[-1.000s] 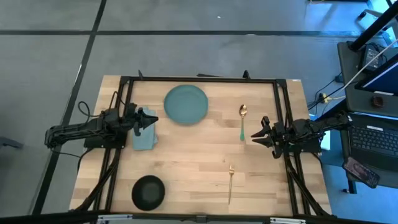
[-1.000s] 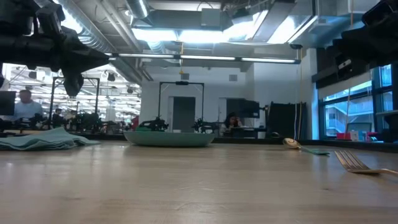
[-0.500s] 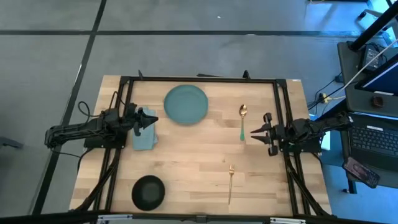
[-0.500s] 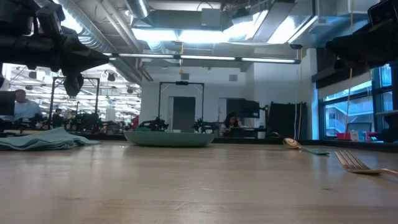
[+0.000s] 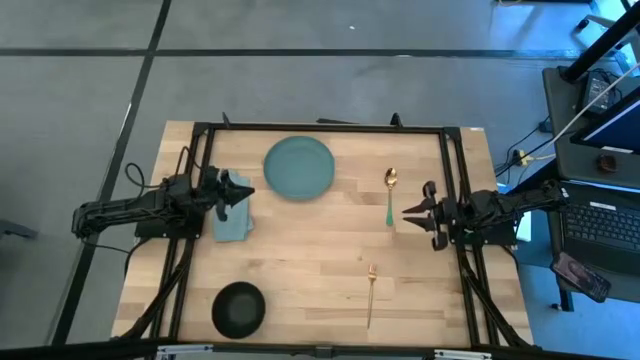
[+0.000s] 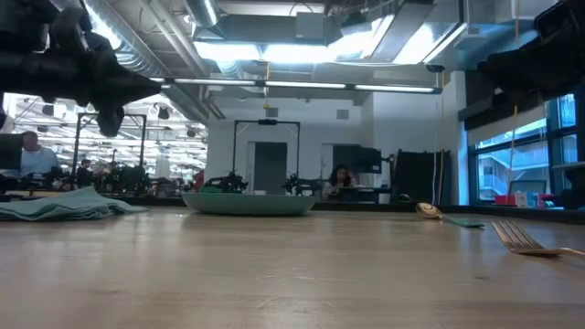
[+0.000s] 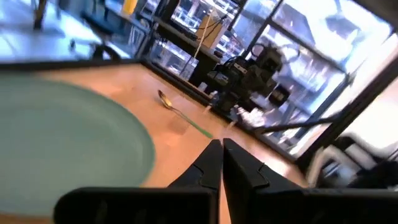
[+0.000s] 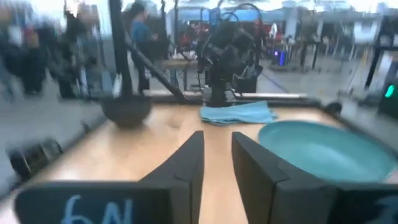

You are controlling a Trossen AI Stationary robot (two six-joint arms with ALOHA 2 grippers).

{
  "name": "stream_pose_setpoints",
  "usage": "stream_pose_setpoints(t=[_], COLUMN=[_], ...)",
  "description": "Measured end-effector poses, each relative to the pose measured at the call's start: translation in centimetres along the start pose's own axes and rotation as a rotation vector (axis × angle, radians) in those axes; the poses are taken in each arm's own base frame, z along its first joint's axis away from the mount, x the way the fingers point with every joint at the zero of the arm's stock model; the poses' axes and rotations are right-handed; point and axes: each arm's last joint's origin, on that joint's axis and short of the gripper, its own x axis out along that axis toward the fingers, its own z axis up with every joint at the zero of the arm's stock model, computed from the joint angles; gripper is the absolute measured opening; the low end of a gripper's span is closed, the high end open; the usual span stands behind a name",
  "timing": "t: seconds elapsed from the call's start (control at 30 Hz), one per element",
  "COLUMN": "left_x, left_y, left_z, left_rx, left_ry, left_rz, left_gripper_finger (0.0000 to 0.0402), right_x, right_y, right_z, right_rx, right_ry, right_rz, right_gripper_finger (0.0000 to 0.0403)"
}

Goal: Set table place
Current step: Prepare the green plate

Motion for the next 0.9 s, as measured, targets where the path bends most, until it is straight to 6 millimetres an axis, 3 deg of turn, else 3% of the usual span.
stream_pose_setpoints(t=[0.07,0.13,0.27,0.37,0.5,0.63,0.77,0.9], left_x=[0.0,0.0,-0.1,-0.1,-0.5,-1.8,-2.8,-1.5], left_y=[0.0,-0.1,0.0,-0.4,-1.6,-3.5,-6.0,-8.9], left_z=[0.2,0.6,1.0,1.1,2.5,6.3,11.0,15.9], left_rx=[0.014,-0.084,-0.448,-0.457,-0.353,-0.271,-0.147,-0.038], left_ry=[-0.034,-0.086,-0.18,-0.152,-0.214,-0.328,-0.358,-0.279], left_rz=[0.023,0.023,0.058,-0.015,-0.12,-0.182,-0.2,-0.161], left_gripper_finger=[0.0016,0.0021,0.0026,0.0024,0.0016,0.001,0.0007,0.0014], right_x=[0.0,0.0,0.0,-0.1,-0.5,-1.8,-1.8,-0.2], right_y=[0.0,0.0,-0.2,-0.3,-0.5,-1.1,-0.8,-0.3], right_z=[0.1,0.3,0.5,1.1,3.0,6.4,10.3,15.1], right_rx=[0.147,0.337,0.619,0.779,0.667,0.547,0.492,0.427], right_ry=[-0.013,-0.026,-0.066,-0.144,-0.367,-0.596,-0.511,-0.402], right_rz=[0.002,0.008,-0.045,-0.052,-0.088,-0.198,-0.169,-0.203], right_gripper_finger=[0.0084,0.0084,0.0084,0.0084,0.0084,0.0084,0.0084,0.0084])
